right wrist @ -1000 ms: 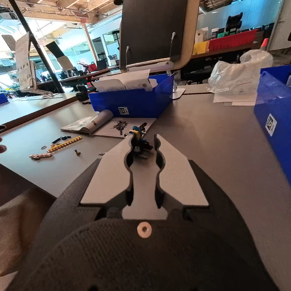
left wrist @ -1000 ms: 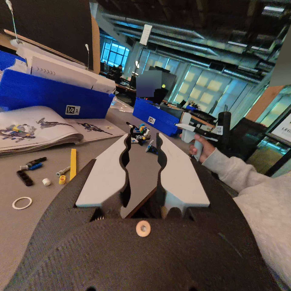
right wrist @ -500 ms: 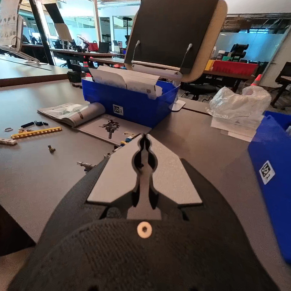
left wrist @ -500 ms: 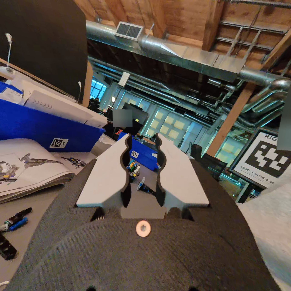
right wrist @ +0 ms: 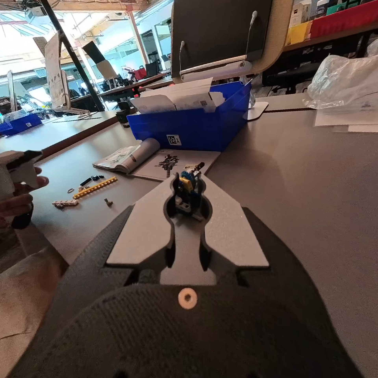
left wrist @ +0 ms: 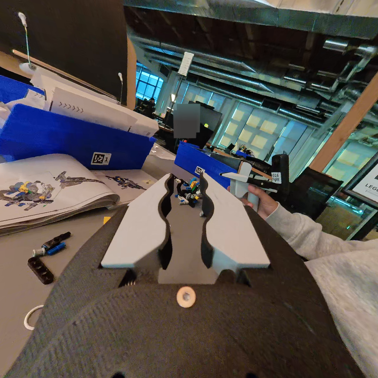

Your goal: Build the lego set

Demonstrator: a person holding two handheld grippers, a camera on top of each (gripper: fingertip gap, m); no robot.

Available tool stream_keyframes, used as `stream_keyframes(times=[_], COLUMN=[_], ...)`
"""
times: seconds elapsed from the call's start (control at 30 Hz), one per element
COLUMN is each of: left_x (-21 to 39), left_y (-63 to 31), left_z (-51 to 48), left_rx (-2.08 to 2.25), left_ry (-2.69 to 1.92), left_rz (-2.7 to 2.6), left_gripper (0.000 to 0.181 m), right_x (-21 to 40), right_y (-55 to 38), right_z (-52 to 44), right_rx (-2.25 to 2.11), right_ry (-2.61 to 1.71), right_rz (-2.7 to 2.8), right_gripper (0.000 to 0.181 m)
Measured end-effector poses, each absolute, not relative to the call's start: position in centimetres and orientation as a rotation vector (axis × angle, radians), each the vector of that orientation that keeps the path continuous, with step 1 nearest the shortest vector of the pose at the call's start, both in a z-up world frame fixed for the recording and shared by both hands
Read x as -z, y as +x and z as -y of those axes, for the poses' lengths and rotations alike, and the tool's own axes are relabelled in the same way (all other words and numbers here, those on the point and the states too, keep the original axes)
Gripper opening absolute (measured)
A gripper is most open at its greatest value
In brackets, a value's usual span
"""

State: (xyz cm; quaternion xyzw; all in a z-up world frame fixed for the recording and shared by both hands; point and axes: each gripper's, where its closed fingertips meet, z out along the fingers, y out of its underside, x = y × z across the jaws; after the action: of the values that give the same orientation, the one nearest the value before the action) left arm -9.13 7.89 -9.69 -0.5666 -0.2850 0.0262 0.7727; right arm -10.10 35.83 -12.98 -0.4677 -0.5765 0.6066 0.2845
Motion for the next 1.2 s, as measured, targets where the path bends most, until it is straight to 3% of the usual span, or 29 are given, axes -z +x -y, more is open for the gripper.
stream_keyframes(times=[1.2], left_x=[10.0], left_y=[-9.4], left_z=[-8.1], left_rx=[-0.038], left_ry=[-1.21], left_rz=[0.643], left_gripper=[0.018], right_x=[14.7], right_y=[-10.4], right_z=[-35.0], right_rx=[-1.598], right_ry=[-1.315], right_rz=[1.649], right_gripper=[0.018])
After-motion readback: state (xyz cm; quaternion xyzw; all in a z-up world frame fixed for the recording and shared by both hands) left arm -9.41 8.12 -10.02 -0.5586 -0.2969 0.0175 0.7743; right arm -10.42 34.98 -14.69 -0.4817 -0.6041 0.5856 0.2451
